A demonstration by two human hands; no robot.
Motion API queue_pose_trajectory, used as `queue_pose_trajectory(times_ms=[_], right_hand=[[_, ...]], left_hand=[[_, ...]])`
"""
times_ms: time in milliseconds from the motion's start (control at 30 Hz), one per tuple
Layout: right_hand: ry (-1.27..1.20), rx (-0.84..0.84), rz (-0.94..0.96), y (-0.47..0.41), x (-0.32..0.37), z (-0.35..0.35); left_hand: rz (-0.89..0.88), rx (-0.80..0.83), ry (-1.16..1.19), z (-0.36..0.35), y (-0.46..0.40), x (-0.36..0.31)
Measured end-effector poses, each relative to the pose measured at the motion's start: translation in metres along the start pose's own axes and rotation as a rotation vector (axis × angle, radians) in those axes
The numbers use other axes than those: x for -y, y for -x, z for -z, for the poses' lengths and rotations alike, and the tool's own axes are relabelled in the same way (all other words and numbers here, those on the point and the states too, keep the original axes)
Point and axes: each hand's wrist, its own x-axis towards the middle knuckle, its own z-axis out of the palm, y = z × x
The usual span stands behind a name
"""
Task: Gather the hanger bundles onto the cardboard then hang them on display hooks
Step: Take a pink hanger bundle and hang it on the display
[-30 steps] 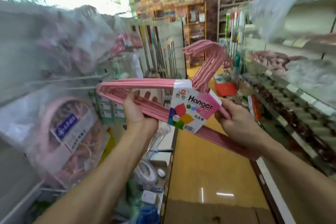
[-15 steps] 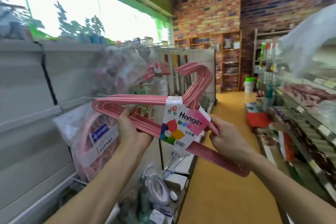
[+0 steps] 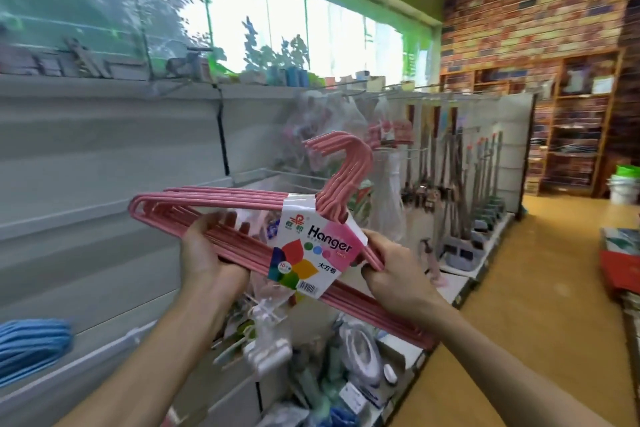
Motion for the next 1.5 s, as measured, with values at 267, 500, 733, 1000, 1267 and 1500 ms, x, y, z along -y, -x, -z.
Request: queue_pose_trajectory(times_ms=[267, 500, 733, 1000, 1267, 1500], right_hand=[[-0.11, 0.087, 0.149, 0.007, 0.084, -0.053], [-0.244, 0.258, 0.287, 0.044, 0.184, -0.13], [-0.362, 0.399, 0.439, 0.092, 0.296, -0.205], [-0.492, 0.546, 0.629, 0.167, 0.413, -0.28], [-0.641, 0.712, 0.711, 0.254, 0.516, -0.348], [-0.677, 0.825, 0.781, 0.308, 0.588, -0.402]], left_hand=[[-0.209, -0.106, -0.003, 0.048, 0.062, -0.098], [-0.392, -0.234, -0.048, 0.117, 0.155, -0.207], [-0.602, -0.335, -0.035, 0.171, 0.266, -0.3], [-0.808, -0.417, 0.061, 0.235, 0.391, -0.379], [-0.941, -0.59, 0.035, 0.306, 0.502, -0.451], [-1.104, -0.704, 0.103, 0.34, 0.571, -0.488]])
